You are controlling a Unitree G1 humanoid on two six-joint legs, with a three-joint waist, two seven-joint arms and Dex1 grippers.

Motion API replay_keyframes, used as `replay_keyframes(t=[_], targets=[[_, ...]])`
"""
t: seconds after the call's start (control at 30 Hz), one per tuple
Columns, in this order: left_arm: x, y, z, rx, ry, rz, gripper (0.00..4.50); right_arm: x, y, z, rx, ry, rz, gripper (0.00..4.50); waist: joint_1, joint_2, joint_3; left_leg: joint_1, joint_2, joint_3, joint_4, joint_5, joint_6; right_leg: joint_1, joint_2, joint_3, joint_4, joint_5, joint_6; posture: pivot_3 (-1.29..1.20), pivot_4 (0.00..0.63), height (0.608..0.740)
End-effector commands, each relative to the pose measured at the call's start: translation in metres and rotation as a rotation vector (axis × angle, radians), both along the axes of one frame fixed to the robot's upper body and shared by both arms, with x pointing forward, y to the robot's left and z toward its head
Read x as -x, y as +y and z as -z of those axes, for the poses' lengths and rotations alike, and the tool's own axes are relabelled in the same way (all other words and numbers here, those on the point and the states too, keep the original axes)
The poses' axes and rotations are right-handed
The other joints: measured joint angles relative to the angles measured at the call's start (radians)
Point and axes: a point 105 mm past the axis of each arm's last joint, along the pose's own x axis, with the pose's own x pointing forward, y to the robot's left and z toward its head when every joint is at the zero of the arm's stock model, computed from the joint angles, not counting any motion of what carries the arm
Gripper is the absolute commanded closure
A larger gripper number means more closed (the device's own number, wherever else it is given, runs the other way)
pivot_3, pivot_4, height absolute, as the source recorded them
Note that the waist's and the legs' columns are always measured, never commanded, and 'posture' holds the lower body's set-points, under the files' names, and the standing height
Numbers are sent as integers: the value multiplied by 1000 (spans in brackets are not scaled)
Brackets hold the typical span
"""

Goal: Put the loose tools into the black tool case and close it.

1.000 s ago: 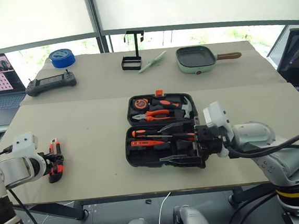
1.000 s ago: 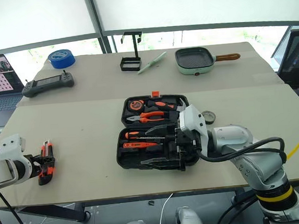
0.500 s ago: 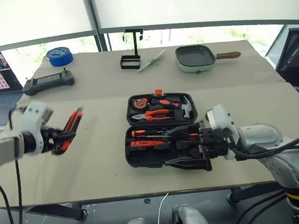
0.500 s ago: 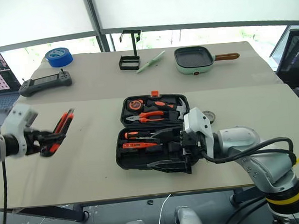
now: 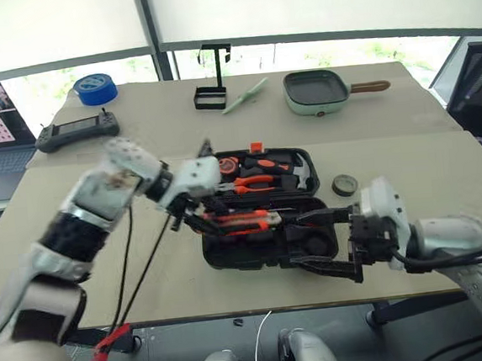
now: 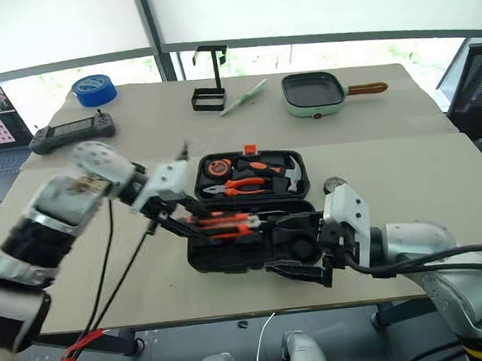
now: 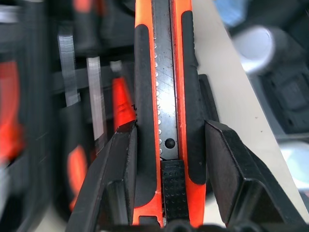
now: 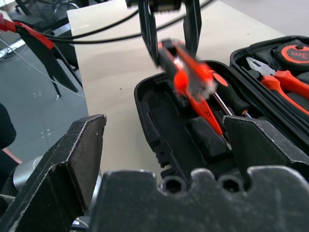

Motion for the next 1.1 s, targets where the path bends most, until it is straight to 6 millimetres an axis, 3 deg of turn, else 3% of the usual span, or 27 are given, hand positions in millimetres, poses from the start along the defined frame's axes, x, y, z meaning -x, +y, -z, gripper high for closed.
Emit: replay_keyframes(t=[0.03, 0.5, 0.77, 1.1], targets=[[-3, 2, 6, -93, 7, -36, 2911, 3, -1, -11, -6, -72, 33, 0, 0, 0, 0, 0, 0, 0, 0, 0, 1, 0, 0, 0, 0, 0, 0, 0, 150, 740], [1, -33, 19, -76, 122, -80, 2911, 2, -3, -12, -9, -91, 72, 0, 11, 0, 0, -3, -2, 1, 11, -7, 13, 3, 0, 2, -2, 2, 10, 0, 150, 740], [-8, -24, 33, -142, 49, -115, 2911, 5, -12, 2, 97, -83, 52, 0, 7, 1, 0, -2, -2, 1, 11, -7, 13, 3, 0, 4, -1, 2, 10, 0, 150, 740], [3, -32, 29, -115, 131, -116, 2911, -1, -21, 6, 112, -84, 72, 0, 7, 1, 0, -1, -2, 1, 11, -7, 13, 3, 0, 4, -1, 2, 10, 0, 150, 740]])
